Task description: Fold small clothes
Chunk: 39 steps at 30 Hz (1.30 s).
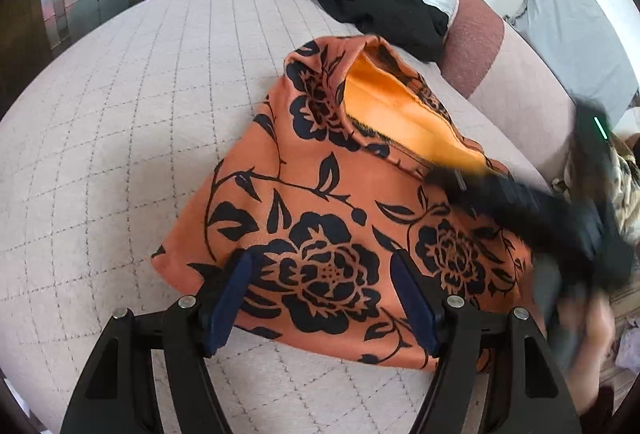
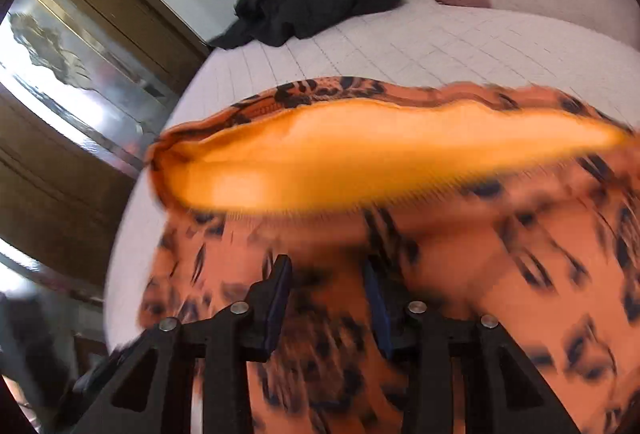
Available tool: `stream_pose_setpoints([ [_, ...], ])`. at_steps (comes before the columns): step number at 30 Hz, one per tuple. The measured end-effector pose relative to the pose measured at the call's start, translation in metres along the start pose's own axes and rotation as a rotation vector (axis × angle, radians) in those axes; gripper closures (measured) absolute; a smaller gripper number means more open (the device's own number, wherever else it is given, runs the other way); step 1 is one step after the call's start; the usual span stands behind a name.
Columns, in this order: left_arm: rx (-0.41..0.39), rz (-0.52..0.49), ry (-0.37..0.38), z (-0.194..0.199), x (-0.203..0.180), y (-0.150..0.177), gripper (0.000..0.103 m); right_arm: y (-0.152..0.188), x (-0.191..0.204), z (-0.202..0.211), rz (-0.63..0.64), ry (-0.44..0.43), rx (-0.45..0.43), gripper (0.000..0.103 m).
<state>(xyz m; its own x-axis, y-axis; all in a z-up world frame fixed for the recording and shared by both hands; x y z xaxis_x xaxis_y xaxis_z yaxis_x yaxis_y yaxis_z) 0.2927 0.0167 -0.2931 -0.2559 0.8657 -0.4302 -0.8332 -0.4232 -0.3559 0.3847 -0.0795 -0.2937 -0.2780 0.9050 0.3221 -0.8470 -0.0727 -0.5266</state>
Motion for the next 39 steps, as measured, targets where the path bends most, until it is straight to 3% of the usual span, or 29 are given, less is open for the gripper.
stream_pose_setpoints([
  [2,0.016,-0.014,0.006,0.001,0.004,-0.003,0.031,-0.027,0.001,-0.016,-0.012,0.046,-0.03,0.061],
  [6,0.04,-0.005,0.034,0.009,0.014,-0.009,0.031,-0.067,-0.018,-0.032,-0.17,0.045,-0.1,0.061],
  [10,0.031,0.04,0.06,0.011,0.022,-0.024,0.031,-0.07,-0.031,-0.016,-0.234,0.028,-0.207,0.061],
  [14,-0.038,0.046,0.046,0.036,0.031,-0.035,0.031,-0.044,-0.014,0.008,-0.155,-0.048,-0.165,0.061],
  [18,-0.079,-0.017,-0.019,0.037,0.035,-0.035,0.031,-0.003,0.011,0.037,-0.042,0.002,-0.117,0.061],
  [22,0.017,0.0,-0.09,0.007,0.05,-0.034,0.031,0.048,0.0,0.071,-0.042,0.123,-0.132,0.061],
  [24,0.029,0.022,-0.089,0.004,0.053,-0.033,0.031,0.071,-0.02,0.079,-0.078,0.175,-0.104,0.063],
  [29,-0.027,0.027,-0.078,0.023,0.05,-0.036,0.031,0.119,-0.049,0.12,-0.167,0.16,-0.099,0.063],
  [32,-0.035,0.001,-0.084,0.029,0.048,-0.036,0.031,0.138,-0.064,0.136,-0.216,0.217,-0.108,0.048],
  [34,-0.015,-0.004,-0.093,0.021,0.047,-0.035,0.031,0.149,-0.076,0.127,-0.24,0.231,-0.03,0.05],
  [37,0.024,0.025,-0.065,0.016,0.053,-0.036,0.031,0.143,-0.077,0.143,-0.234,0.266,-0.04,0.05],
  [39,0.032,0.061,-0.043,0.017,0.059,-0.038,0.031,0.138,-0.09,0.167,-0.3,0.337,-0.144,0.05],
])
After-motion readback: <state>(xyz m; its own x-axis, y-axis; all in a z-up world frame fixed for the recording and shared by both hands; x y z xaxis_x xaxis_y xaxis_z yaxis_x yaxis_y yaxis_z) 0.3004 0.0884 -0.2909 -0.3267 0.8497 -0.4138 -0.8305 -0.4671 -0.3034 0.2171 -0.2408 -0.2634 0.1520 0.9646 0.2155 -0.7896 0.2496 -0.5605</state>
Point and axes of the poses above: each gripper's, at about its wrist camera, not at the fingertips, and z roughly against the way its jaws point, x to its left, y to its underside, the point moved 2 cm from there along -z, roughly the way its jaws point, and after that the axes turned 15 degrees about z, right-handed, at the moved point
